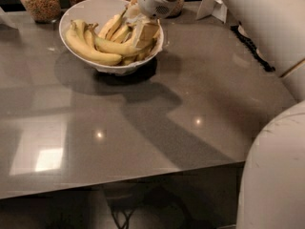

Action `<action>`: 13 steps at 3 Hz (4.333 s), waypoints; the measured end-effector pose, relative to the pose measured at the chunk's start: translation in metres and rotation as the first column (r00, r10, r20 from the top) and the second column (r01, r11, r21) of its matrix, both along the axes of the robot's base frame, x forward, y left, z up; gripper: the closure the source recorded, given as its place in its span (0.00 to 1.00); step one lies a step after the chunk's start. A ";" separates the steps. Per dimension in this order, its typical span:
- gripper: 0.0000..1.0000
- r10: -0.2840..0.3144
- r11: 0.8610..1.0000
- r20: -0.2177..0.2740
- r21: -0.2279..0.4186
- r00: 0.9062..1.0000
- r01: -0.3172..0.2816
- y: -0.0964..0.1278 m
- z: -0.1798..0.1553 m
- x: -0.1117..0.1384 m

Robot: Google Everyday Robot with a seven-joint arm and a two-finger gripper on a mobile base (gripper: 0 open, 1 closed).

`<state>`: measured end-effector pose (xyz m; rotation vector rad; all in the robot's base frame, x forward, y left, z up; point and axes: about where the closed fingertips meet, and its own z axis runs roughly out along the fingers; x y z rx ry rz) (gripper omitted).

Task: Pick banana from white bowl

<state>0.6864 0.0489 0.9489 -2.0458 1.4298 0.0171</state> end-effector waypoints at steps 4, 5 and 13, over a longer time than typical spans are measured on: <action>0.44 0.022 0.999 -0.102 0.032 0.995 -0.019 0.020 -0.024 -0.015; 0.44 0.023 0.999 -0.122 0.044 0.992 -0.017 0.026 -0.025 -0.021; 1.00 0.007 1.000 -0.065 0.001 0.998 -0.007 0.009 -0.002 -0.032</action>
Offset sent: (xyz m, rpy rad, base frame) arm 0.0005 0.0074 -0.0261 0.0266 0.0598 0.0134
